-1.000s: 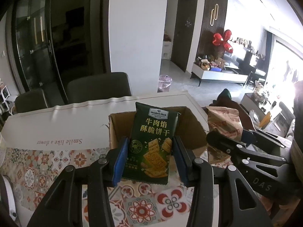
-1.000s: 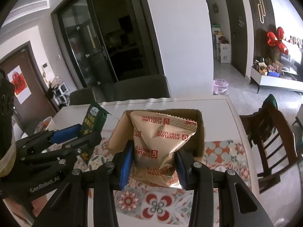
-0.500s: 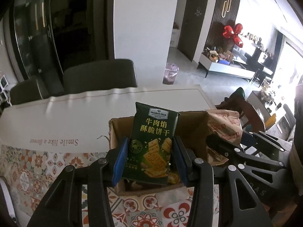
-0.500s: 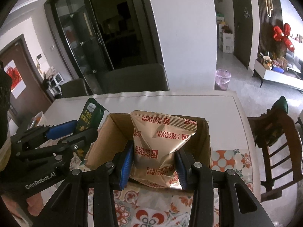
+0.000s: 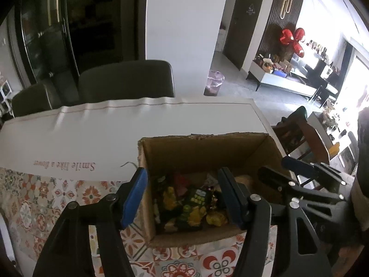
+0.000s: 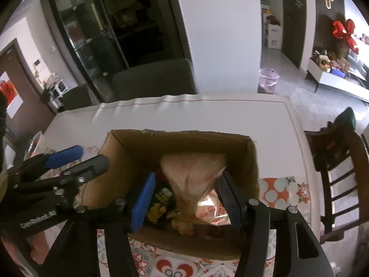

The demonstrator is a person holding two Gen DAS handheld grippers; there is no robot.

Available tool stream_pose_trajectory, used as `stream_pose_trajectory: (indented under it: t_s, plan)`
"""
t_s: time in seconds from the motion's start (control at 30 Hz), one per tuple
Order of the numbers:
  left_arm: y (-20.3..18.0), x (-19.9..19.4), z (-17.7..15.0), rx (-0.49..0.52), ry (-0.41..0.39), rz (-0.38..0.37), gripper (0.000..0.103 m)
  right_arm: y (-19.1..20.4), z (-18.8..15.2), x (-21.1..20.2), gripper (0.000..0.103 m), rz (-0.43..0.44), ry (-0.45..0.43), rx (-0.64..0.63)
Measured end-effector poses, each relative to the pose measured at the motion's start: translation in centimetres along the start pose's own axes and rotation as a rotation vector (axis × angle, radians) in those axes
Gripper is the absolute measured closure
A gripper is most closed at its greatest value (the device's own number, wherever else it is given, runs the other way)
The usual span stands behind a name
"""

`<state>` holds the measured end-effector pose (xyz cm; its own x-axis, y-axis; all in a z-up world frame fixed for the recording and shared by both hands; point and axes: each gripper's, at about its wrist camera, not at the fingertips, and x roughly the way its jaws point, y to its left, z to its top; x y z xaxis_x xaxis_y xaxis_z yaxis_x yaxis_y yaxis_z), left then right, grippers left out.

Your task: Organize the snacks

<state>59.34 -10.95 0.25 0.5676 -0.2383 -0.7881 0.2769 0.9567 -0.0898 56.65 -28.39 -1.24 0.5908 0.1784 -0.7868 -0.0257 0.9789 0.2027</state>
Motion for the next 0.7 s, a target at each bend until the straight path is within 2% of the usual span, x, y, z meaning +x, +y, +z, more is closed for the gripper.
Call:
stream_pose_trajectory:
  t_s: [0.07,0.1,0.2,0.3,0.5,0.57,0.7]
  plan:
    - [0.1,-1.0,-0.5,0.016,-0.015,0.047,0.033,0.2,-0.2,-0.5,0.044,-0.021,-0.003,-0.001]
    - [0.1,-1.6,-0.9,0.027,-0.027,0.071,0.028,0.3,-0.4,-1.0,0.044,-0.04,-0.015,-0.002]
    - [0.0,-3.8,-2.4,0.057,-0.074,0.13,0.02,0.6,-1.6,-3.0,0.029,-0.102,-0.06,0.004]
    - [-0.2,-6.3,-4.3,0.071,-0.129,0.168,0.012,1.3,-3.4,-5.7,0.027,-0.142,-0.114,0.012]
    - [-0.5,-11.5,-8.9,0.086,-0.229,0.189,0.001,3.0,-8.6,-11.3,0.026,-0.163,-0.193,0.048]
    - [-0.7,-13.0,-10.5,0.086,-0.239,0.171,0.0,3.5,-10.5,-12.9,0.016,-0.176,-0.214,0.053]
    - [-1.6,-16.1,-14.6,0.115,-0.272,0.196,0.0,4.2,-14.1,-15.9,0.015,-0.201,-0.247,0.059]
